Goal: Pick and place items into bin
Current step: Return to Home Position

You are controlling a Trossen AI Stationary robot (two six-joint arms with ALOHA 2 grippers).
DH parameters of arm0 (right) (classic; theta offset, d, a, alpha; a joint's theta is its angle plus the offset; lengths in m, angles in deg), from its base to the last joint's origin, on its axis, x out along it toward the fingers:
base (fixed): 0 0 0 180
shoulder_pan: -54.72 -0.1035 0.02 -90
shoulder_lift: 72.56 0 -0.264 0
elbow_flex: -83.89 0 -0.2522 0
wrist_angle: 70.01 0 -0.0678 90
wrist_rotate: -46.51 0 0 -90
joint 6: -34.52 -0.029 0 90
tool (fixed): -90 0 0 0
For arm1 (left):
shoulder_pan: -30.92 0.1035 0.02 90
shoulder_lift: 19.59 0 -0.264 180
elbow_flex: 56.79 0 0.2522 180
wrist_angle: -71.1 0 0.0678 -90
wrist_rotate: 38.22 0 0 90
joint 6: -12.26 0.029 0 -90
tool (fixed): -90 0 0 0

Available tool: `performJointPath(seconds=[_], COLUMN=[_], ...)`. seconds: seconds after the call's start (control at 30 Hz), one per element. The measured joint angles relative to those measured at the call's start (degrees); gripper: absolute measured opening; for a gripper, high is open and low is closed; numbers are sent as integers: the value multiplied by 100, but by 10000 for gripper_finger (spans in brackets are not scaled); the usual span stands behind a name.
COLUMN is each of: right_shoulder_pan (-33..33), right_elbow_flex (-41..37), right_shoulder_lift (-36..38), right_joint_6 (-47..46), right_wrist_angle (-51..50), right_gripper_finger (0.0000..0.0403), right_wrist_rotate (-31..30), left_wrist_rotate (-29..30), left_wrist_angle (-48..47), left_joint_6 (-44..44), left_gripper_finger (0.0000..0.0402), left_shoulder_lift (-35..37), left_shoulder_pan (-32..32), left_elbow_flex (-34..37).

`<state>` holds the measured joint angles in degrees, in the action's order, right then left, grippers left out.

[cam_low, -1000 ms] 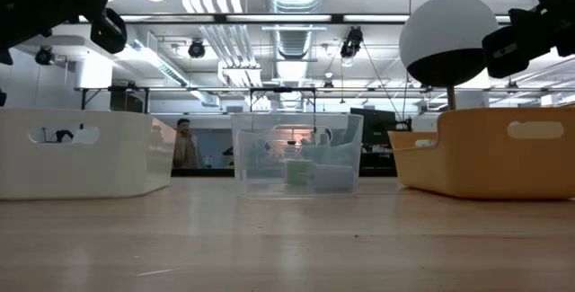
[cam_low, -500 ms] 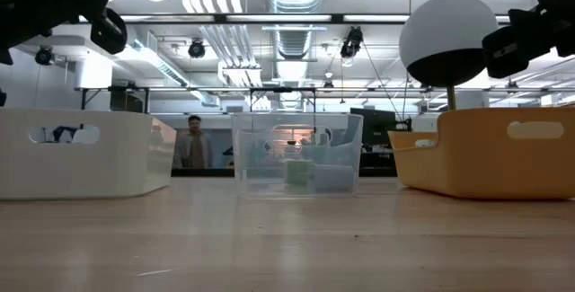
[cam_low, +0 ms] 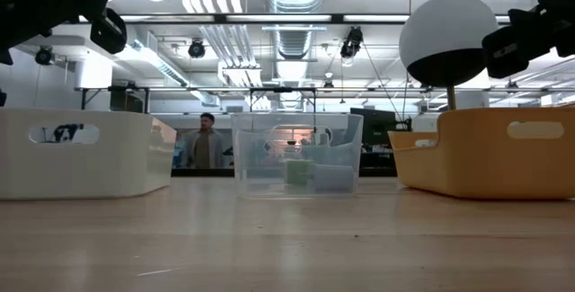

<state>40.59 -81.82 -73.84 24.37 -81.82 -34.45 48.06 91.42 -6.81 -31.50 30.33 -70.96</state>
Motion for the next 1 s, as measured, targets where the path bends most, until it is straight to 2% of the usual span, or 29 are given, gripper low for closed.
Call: performJointPath(seconds=[0.33, 0.5, 0.6, 0.67, 0.73, 0.87, 1.0], right_shoulder_pan=[1, 2, 0, 2, 2, 2, 2], right_elbow_flex=[0, 0, 0, 0, 0, 0, 0], right_shoulder_lift=[0, 0, -2, -13, -19, -30, -33], right_joint_6=[-20, -16, -13, 6, -10, -15, -4], right_wrist_angle=[2, 2, 0, 14, 9, 4, 4], right_gripper_finger=[109, 109, 109, 109, 109, 109, 109], right_wrist_rotate=[-2, -2, -2, -4, -12, -11, -8], left_wrist_rotate=[0, -55, -383, -430, -211, 614, 1322], left_wrist_angle=[-23, -122, -965, -1553, -1886, -2456, -2722], left_joint_6=[-2, 66, 1245, 2223, 2556, 2134, 2206], left_gripper_finger=[0, 0, 0, 0, 0, 0, 0], left_shoulder_lift=[10, 552, 1070, 1053, 984, 1031, 1031], left_shoulder_pan=[-2, -16, -2, -2, -22, -37, -119], left_elbow_flex=[2, 4, -11, -13, -13, 4, 1])
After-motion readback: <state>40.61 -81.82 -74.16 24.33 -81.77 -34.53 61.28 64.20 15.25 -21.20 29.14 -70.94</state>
